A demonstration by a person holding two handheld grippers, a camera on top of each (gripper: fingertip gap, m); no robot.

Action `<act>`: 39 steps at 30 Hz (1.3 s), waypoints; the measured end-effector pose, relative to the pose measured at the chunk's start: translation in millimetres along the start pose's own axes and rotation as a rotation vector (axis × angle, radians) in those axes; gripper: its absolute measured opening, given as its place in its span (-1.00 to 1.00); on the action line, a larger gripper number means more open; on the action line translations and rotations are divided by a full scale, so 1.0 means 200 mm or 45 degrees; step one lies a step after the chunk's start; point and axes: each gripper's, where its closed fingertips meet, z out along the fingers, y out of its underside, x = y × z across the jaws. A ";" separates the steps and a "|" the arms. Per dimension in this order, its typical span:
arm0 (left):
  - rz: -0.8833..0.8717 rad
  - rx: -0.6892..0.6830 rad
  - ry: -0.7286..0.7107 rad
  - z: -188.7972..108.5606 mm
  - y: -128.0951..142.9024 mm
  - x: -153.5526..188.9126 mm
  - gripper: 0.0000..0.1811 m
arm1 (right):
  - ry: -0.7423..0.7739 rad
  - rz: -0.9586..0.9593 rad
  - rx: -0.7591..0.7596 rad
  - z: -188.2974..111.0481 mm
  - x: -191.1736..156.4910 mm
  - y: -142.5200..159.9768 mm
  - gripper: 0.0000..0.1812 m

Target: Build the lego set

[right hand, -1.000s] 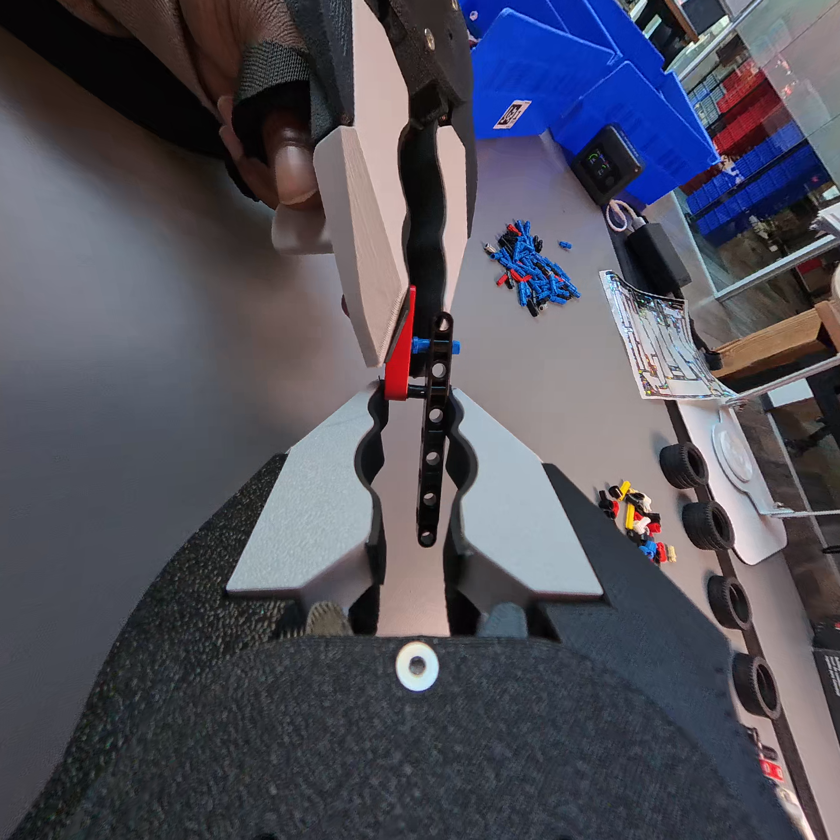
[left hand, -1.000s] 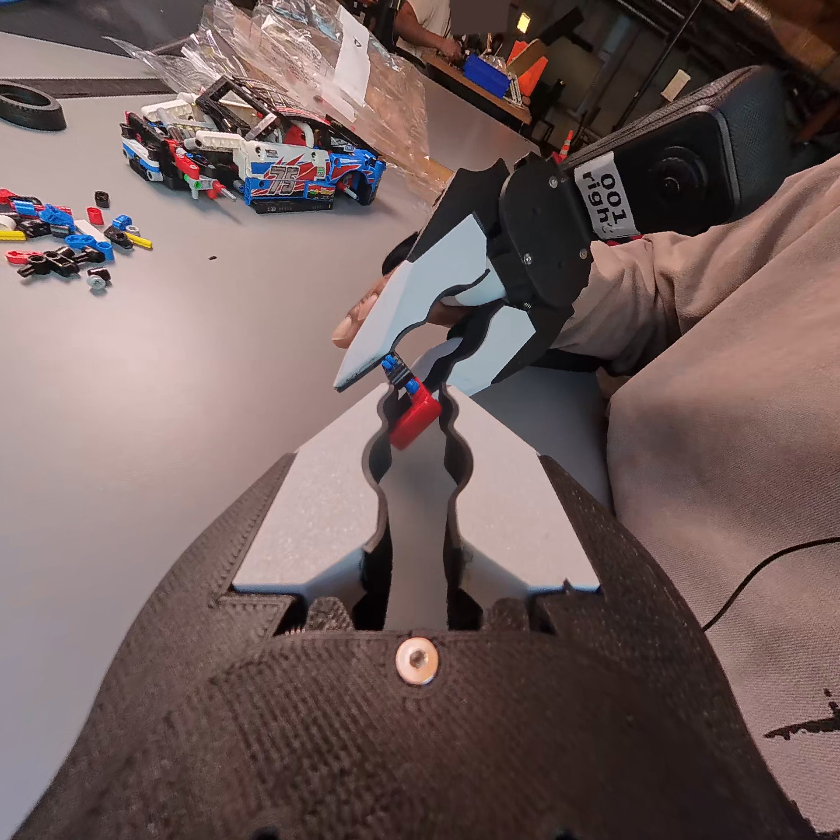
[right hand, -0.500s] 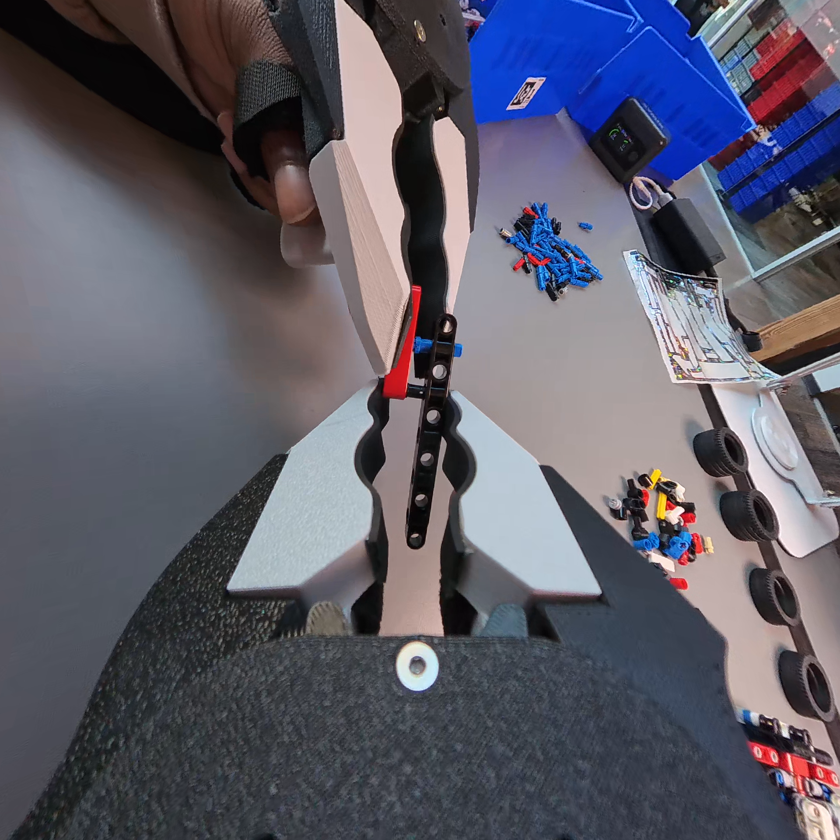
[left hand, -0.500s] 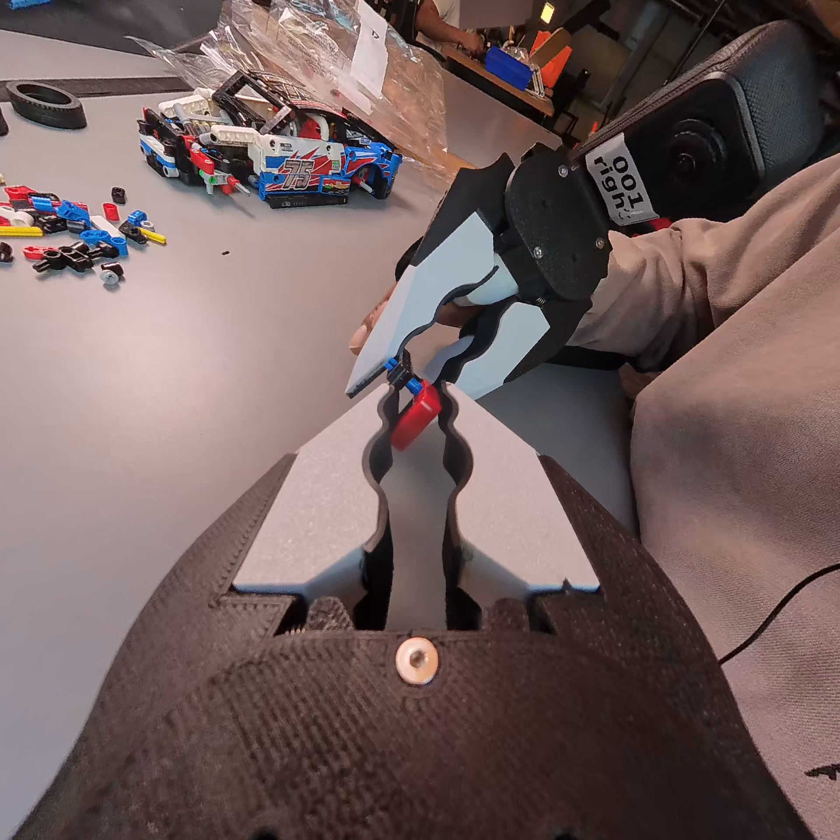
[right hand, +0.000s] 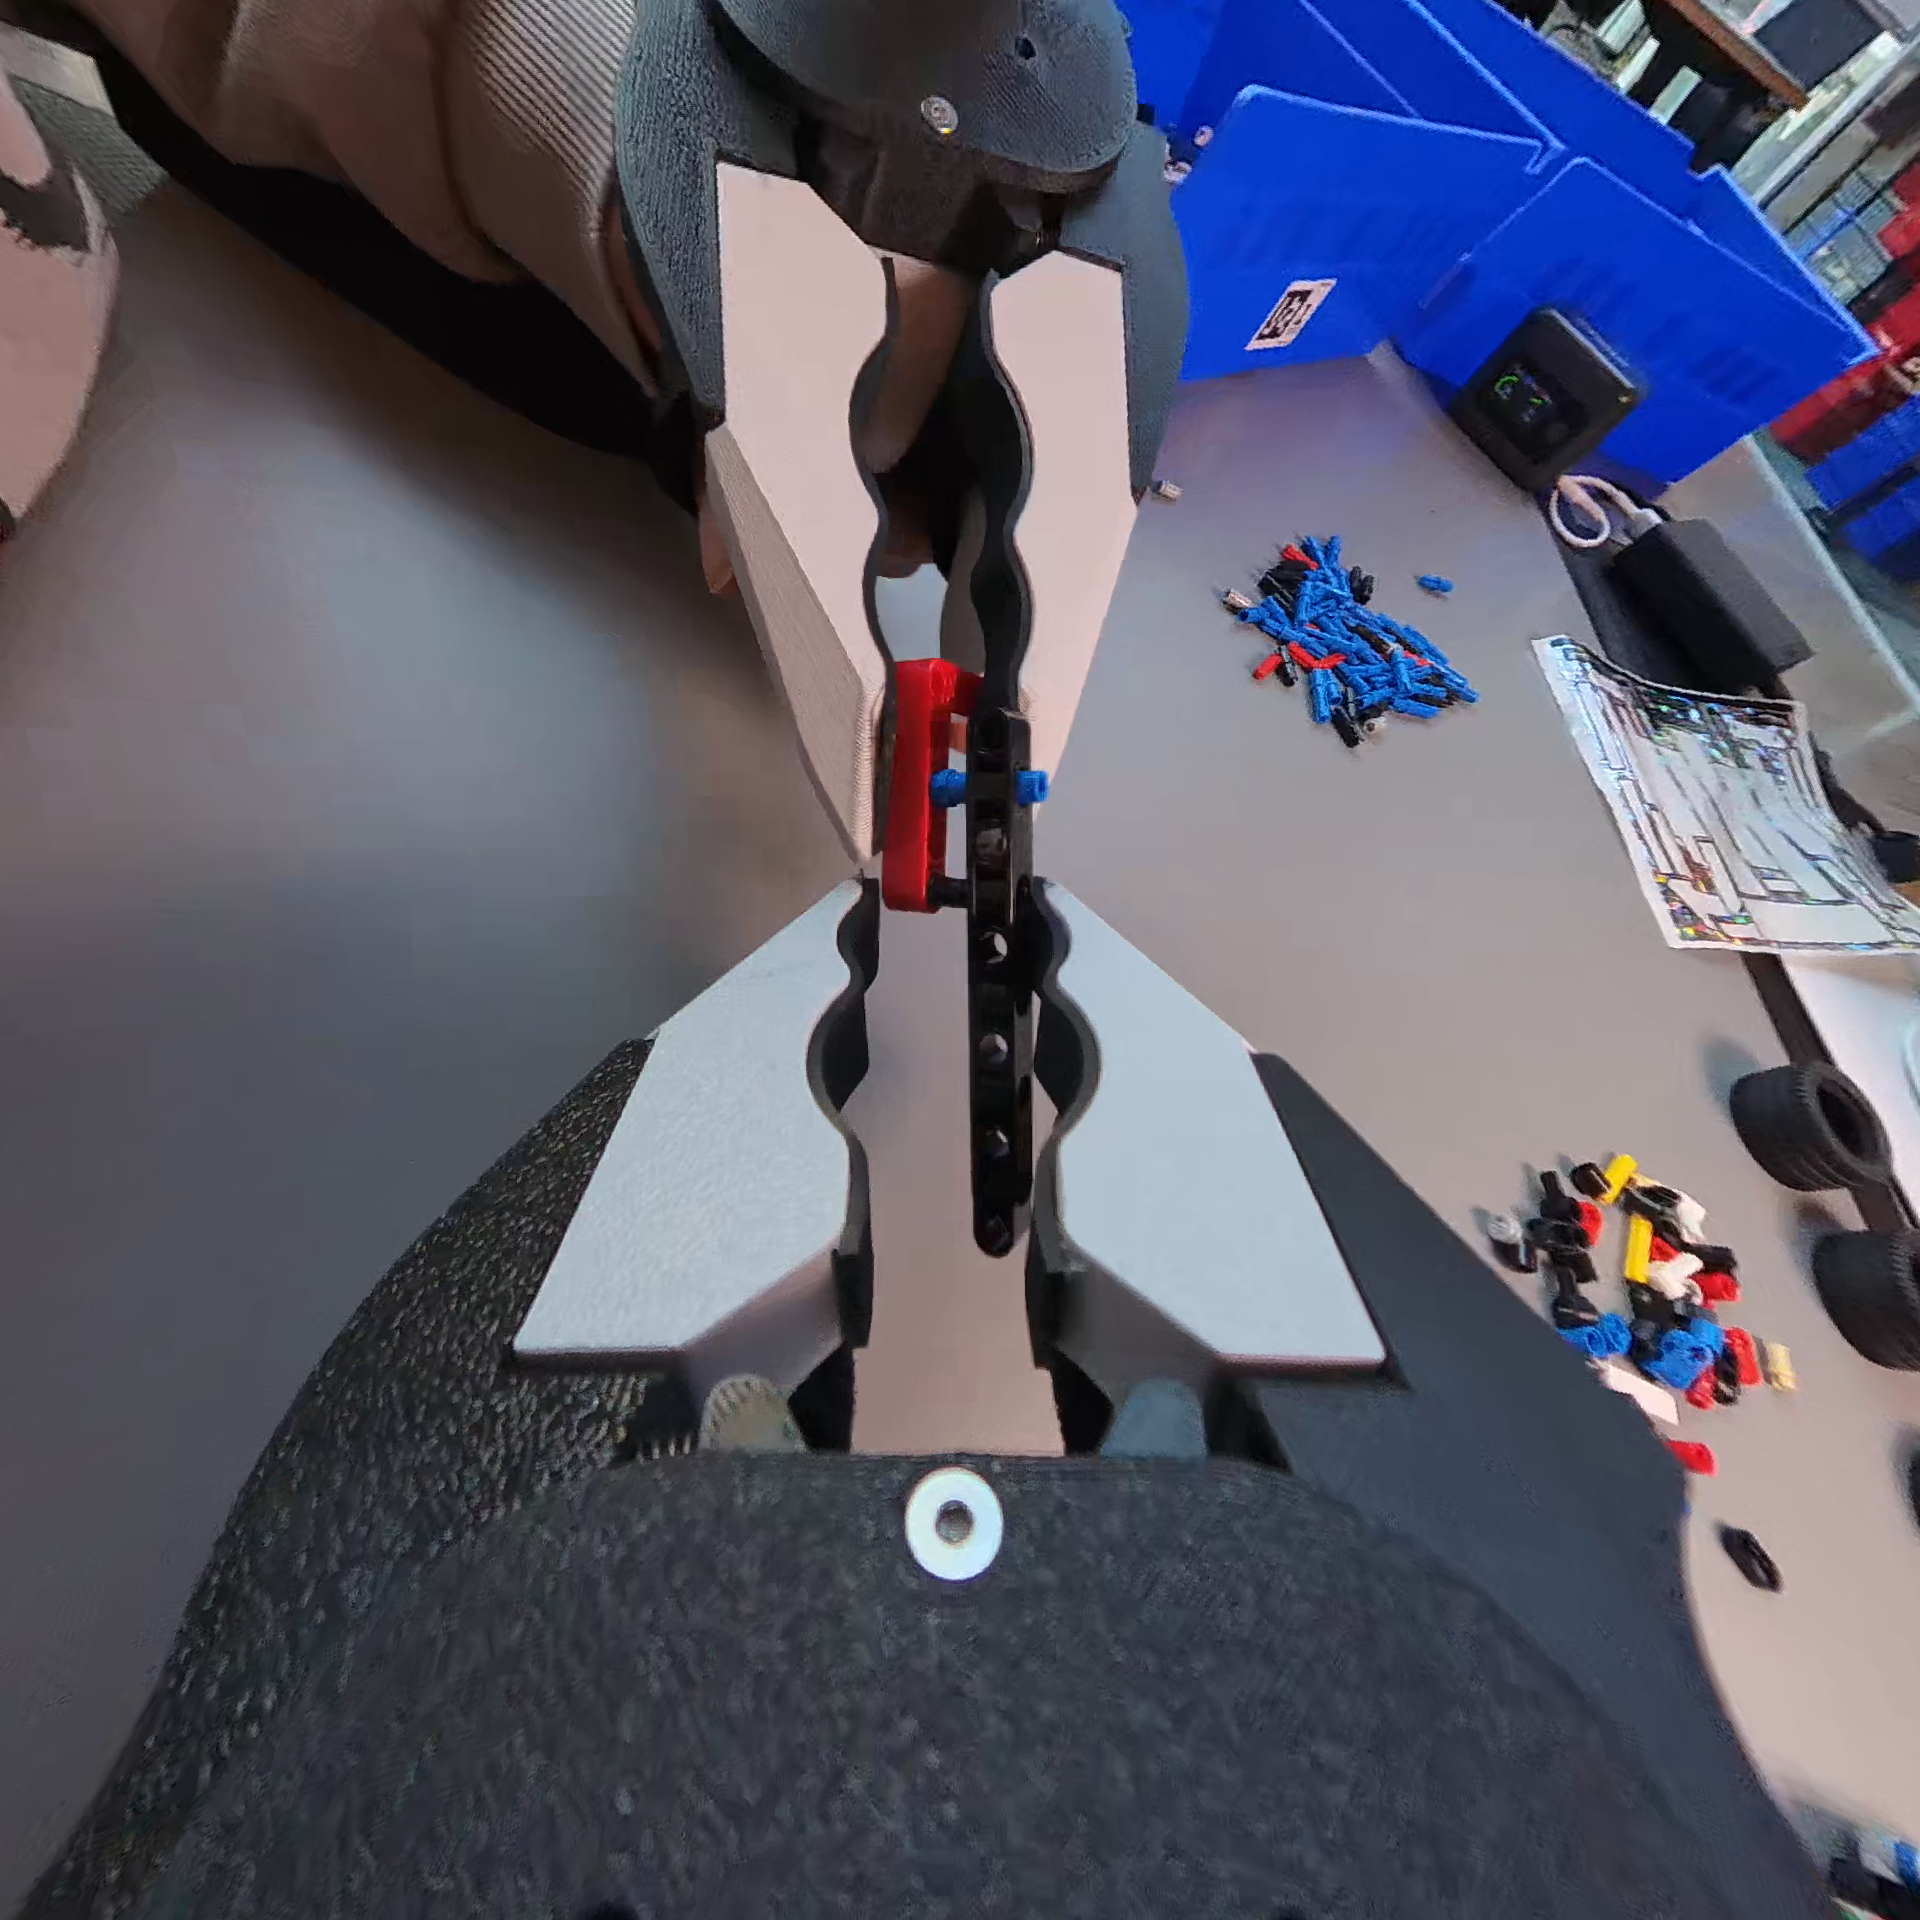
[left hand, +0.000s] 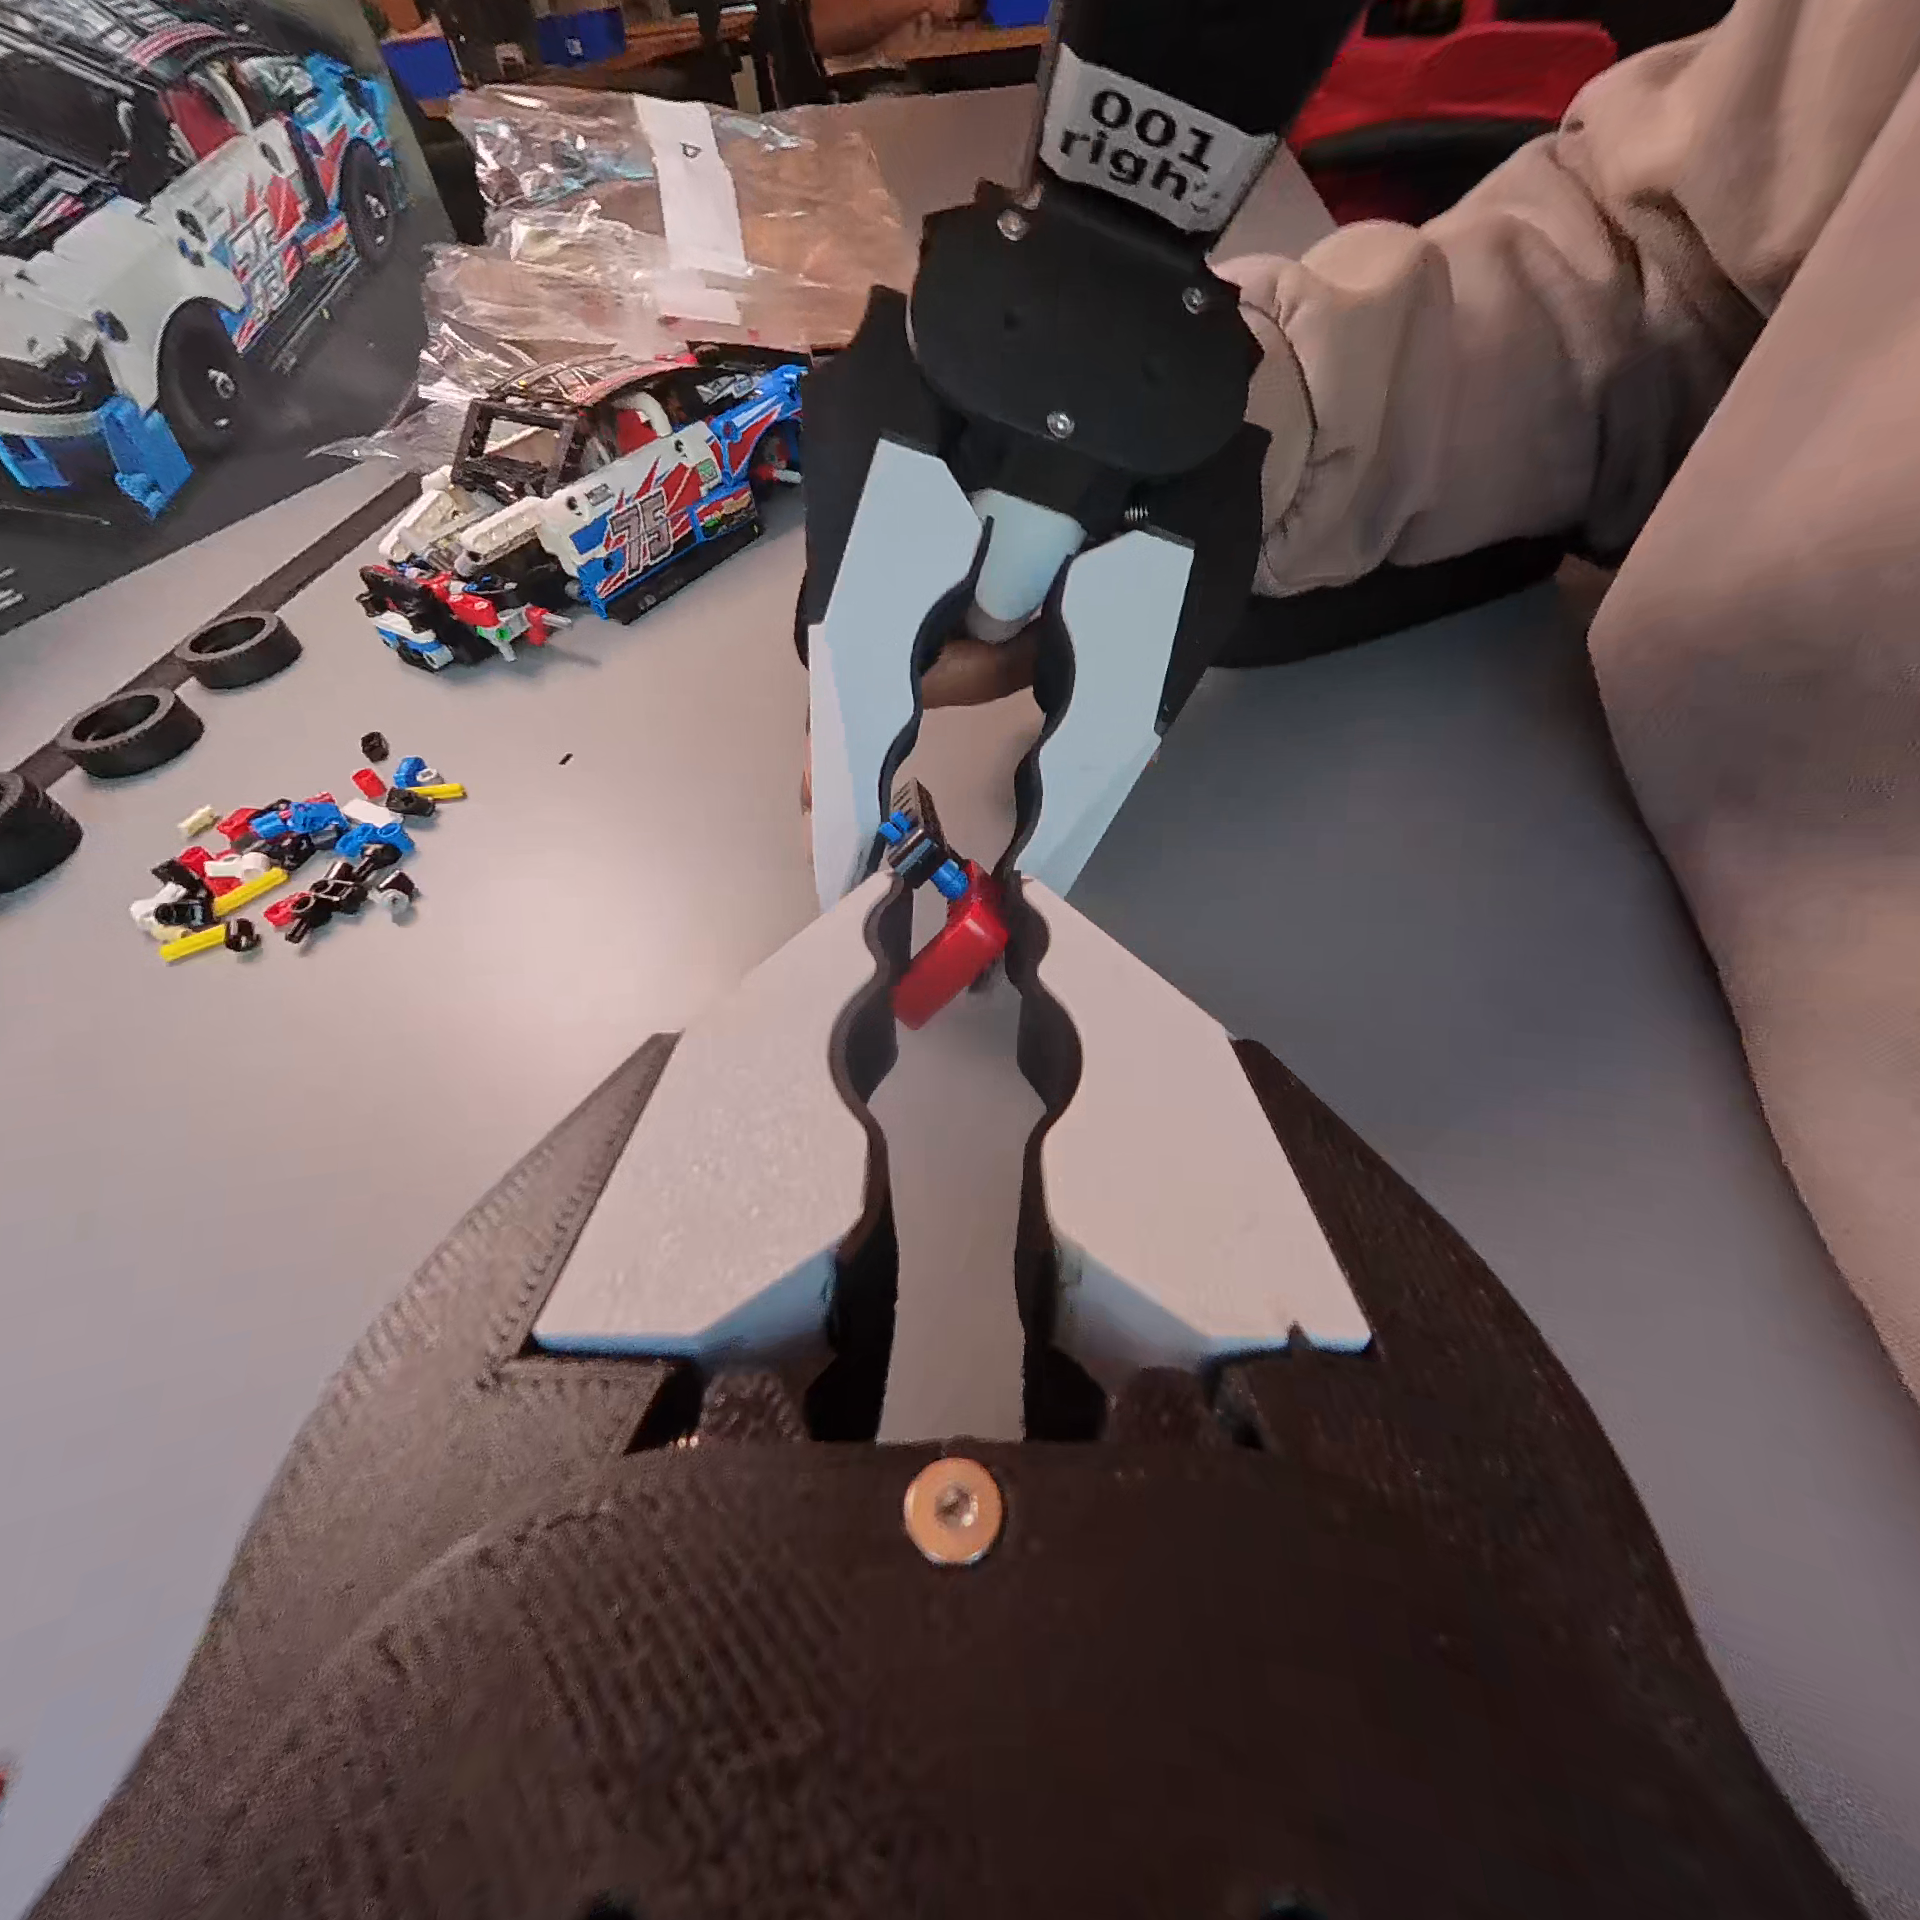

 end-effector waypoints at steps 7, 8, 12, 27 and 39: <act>0.194 -0.200 -0.020 0.04 0.11 0.01 -0.80 | -0.079 -0.067 -0.133 -0.03 -0.06 0.08 -0.79; 0.190 -0.236 -0.016 0.05 0.14 0.01 -0.80 | -0.069 -0.106 -0.174 -0.02 -0.06 0.10 -0.79; 0.098 -0.371 0.094 0.06 0.23 0.05 -0.80 | -0.074 -0.229 -0.280 0.01 -0.11 0.17 -0.79; 0.083 -0.428 0.093 0.06 0.27 0.05 -0.78 | -0.309 0.174 -0.157 -0.03 -0.15 0.16 -0.76; 0.101 -0.484 0.120 0.06 0.31 0.04 -0.93 | -0.302 0.180 -0.112 -0.01 -0.14 0.14 -0.91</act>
